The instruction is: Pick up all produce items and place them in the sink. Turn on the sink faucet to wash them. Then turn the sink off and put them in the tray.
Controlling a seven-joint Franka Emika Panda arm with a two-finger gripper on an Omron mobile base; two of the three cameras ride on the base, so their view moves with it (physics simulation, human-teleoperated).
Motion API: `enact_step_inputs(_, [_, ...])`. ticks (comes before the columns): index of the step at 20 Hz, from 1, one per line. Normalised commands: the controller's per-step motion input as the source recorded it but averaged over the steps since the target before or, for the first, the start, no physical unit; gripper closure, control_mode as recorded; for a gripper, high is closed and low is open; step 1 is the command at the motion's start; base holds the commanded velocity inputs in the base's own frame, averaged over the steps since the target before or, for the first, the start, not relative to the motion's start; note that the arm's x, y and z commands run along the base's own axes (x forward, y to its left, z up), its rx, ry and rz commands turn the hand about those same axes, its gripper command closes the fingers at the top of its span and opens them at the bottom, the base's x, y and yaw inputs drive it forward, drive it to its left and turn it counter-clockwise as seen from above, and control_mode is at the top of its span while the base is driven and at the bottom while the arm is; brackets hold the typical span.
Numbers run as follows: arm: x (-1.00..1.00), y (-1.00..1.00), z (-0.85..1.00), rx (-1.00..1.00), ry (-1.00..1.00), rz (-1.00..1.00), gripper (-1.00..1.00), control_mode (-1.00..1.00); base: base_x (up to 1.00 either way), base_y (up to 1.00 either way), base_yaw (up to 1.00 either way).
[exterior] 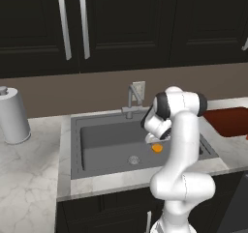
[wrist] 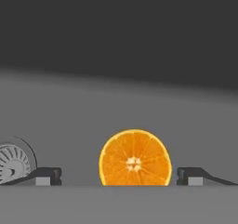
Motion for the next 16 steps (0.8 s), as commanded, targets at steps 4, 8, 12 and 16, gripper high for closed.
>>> enact_step_inputs(4, [-0.13, 0.02, 0.43, 0.00, -0.10, 0.00, -1.00, -1.00, 0.00, 0.00, 0.00])
enact_step_inputs(8, [-0.14, 0.09, 0.51, 0.00, -0.12, 0.00, -1.00, -1.00, 0.00, 0.00, 0.00])
enact_step_inputs(12, [-0.11, 0.08, 0.45, 0.00, -0.13, 0.00, -1.00, -1.00, 0.00, 0.00, 0.00])
enact_step_inputs(16, [-0.18, 0.03, 0.40, 0.00, -0.18, 0.00, -1.00, -1.00, 0.00, 0.00, 0.00])
